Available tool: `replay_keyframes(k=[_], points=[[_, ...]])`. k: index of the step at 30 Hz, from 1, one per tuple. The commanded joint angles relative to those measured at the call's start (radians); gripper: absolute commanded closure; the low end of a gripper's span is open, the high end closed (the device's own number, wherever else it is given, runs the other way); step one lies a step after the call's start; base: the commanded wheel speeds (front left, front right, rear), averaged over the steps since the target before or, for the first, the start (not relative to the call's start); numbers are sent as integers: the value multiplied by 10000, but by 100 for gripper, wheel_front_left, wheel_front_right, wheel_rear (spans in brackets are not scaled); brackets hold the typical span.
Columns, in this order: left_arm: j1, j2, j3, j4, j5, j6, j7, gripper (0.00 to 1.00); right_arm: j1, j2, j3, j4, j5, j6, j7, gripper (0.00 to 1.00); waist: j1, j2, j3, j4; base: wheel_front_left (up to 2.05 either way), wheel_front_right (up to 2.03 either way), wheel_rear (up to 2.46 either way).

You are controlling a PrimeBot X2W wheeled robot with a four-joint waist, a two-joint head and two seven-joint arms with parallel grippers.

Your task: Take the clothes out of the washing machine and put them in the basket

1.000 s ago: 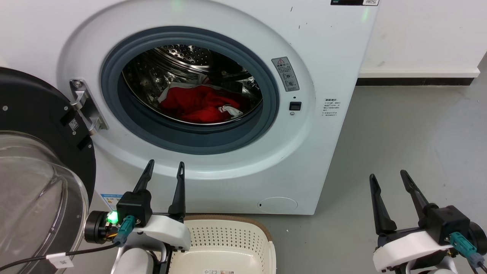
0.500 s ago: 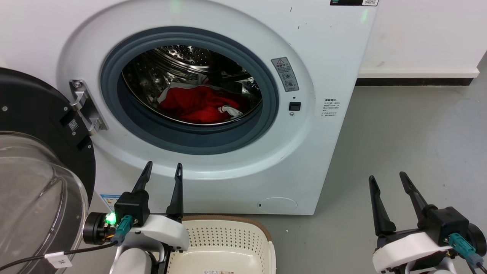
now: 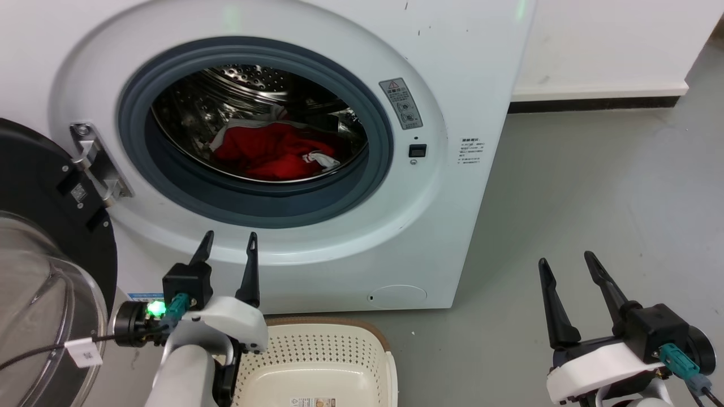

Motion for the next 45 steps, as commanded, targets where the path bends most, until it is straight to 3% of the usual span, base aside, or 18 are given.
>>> replay_keyframes(k=[1,14,26,45], points=[[-439,119,57,295,-23,17,-14,0,-129,-29,64,-89,33,-6,-3,0,0,0,243,-242,0,0,0],[-3845,1283,102,2905,30,-236,685,0,-995,-20,383,-100,242,-6,-261,0,0,0,2156,-1309,0,0,0],[-6512,2371,-336,4295,504,-404,1535,0,-1991,-15,842,288,678,-6,-697,0,0,0,3812,-2213,0,0,0],[-10243,4325,-1219,5902,975,-834,4153,0,-3088,-11,1690,446,1616,-6,-905,0,0,0,5947,-3610,0,0,0]])
